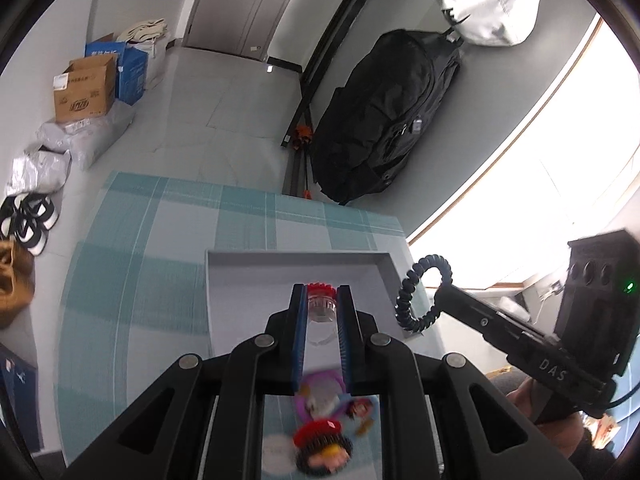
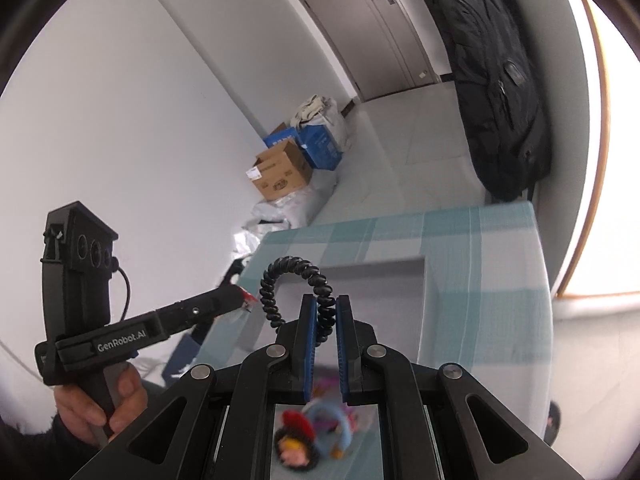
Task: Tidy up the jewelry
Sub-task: 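Carry both items over the gray box and open both tools to drop them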
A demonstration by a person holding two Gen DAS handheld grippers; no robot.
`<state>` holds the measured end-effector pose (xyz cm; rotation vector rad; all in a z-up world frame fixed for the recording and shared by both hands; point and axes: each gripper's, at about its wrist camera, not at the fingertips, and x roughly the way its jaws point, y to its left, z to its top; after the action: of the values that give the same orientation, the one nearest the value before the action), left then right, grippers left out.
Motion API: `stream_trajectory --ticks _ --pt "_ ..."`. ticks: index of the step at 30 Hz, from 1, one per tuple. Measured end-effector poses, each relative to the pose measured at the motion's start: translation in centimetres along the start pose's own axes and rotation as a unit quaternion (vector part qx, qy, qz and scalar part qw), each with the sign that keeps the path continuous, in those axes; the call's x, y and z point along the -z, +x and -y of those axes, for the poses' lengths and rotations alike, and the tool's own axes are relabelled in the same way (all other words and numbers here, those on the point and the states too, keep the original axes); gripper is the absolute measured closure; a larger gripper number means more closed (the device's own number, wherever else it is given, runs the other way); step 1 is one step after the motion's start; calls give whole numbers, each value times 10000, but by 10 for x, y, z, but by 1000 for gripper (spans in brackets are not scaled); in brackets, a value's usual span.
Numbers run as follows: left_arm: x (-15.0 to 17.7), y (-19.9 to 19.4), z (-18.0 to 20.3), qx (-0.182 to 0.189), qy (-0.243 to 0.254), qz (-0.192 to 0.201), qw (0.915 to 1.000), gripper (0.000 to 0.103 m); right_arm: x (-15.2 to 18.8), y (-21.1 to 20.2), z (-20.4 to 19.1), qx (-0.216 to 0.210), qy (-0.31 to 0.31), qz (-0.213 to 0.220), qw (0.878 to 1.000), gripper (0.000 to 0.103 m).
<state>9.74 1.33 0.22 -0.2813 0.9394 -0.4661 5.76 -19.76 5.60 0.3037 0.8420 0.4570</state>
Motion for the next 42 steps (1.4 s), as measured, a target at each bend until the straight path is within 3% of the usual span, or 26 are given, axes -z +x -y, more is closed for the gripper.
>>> stream_trajectory --ticks 3,10,17,19,20,22,24,27,30,32,37,42 --pt "-3 15 -4 -159 135 -107 9997 93 -6 16 5 82 -21 -120 9999 94" --pt "-3 37 -17 -144 70 -333 9993 93 -3 49 17 209 -79 -401 9989 94" --pt "-1 48 -21 82 -11 -488 9988 93 0 60 24 271 -9 -534 9982 91" --pt "-2 50 -19 20 40 -554 9985 88 -1 60 25 284 14 -515 9983 91" --pt "-3 53 -18 -9 63 -639 9979 85 -2 58 25 282 22 -513 9983 85" --pt "-6 52 -21 -4 -36 -677 9977 63 -3 50 24 224 7 -371 9991 69" --pt "-6 44 -24 240 -163 -505 9983 49 -3 38 22 218 -67 -128 9997 48" --pt "-7 33 -22 279 -130 -308 9990 46 -2 19 17 249 -222 254 9991 26" --pt "-8 30 -18 185 -48 -224 9996 46 -1 11 12 335 -324 441 9979 13" --pt "-4 25 -11 -76 115 -152 9998 45 2 7 8 418 -428 525 9968 4" --pt "8 11 4 -710 477 111 9963 40 9 0 -3 489 -676 548 9950 0" --pt "19 -5 5 -836 416 236 9953 36 20 -8 -8 584 -744 585 9938 0"
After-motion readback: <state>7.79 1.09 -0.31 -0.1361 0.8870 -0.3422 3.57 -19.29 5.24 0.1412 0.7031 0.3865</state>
